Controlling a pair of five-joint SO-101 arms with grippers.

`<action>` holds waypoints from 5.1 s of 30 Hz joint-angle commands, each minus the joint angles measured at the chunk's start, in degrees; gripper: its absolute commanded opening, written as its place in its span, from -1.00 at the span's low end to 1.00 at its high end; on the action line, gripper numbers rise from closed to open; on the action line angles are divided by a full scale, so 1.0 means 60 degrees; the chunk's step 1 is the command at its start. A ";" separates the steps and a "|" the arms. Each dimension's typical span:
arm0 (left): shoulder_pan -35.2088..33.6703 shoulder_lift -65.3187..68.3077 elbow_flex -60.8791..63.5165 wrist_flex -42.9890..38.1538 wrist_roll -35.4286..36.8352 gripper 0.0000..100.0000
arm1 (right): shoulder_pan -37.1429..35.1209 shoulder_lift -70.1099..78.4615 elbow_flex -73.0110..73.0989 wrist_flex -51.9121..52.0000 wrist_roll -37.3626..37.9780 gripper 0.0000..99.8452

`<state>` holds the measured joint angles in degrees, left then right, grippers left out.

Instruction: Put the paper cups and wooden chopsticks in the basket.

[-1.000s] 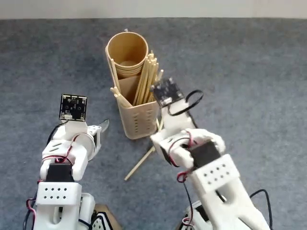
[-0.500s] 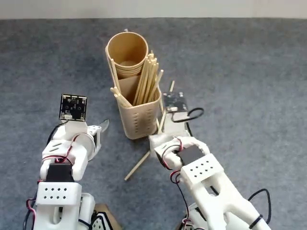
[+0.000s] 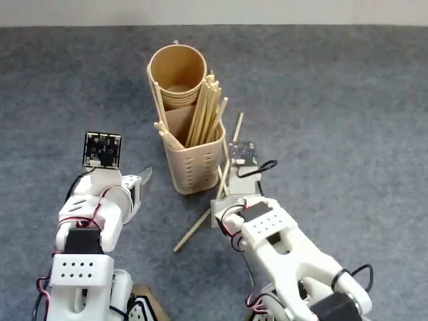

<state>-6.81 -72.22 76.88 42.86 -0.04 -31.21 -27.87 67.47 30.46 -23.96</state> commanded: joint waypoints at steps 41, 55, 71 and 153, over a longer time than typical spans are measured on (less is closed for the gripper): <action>0.0081 -0.0168 -0.0066 -0.0161 0.0059 -0.47 | 0.2586 0.3216 -0.3582 0.0901 -0.0454 -0.78; 0.0081 -0.0168 -0.0066 -0.0161 0.0059 -0.47 | 0.4623 0.3319 -0.5883 0.1912 0.3179 -0.77; 0.0081 -0.0168 -0.0066 -0.0161 0.0059 -0.47 | 0.2703 0.3216 -0.4755 0.2484 0.2125 -0.77; 0.0095 -0.0139 -0.0051 -0.0176 0.0059 -0.47 | -0.0681 -0.2484 -0.4227 -0.5634 0.3194 -0.67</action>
<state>-6.81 -72.22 76.88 42.86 -0.04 -34.90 -40.70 41.98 -2.42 -4.18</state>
